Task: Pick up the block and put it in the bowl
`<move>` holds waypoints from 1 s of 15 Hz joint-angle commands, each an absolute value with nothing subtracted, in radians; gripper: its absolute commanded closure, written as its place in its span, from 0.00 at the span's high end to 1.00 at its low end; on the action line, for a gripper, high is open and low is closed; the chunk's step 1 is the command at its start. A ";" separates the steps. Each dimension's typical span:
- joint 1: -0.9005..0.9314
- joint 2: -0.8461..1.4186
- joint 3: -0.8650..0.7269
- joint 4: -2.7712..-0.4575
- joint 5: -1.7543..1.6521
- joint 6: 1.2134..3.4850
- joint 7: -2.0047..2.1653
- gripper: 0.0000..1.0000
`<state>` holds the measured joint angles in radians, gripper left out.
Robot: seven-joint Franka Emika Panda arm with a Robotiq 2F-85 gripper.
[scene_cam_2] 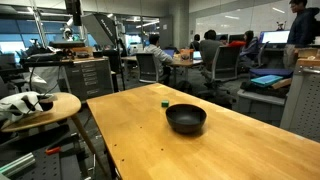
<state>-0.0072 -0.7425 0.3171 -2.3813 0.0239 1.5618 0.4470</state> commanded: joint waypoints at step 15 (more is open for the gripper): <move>0.024 -0.758 0.279 -2.396 -0.019 1.580 0.380 1.00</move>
<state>-0.0069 -0.7436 0.3135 -2.3794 0.0162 1.5624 0.4336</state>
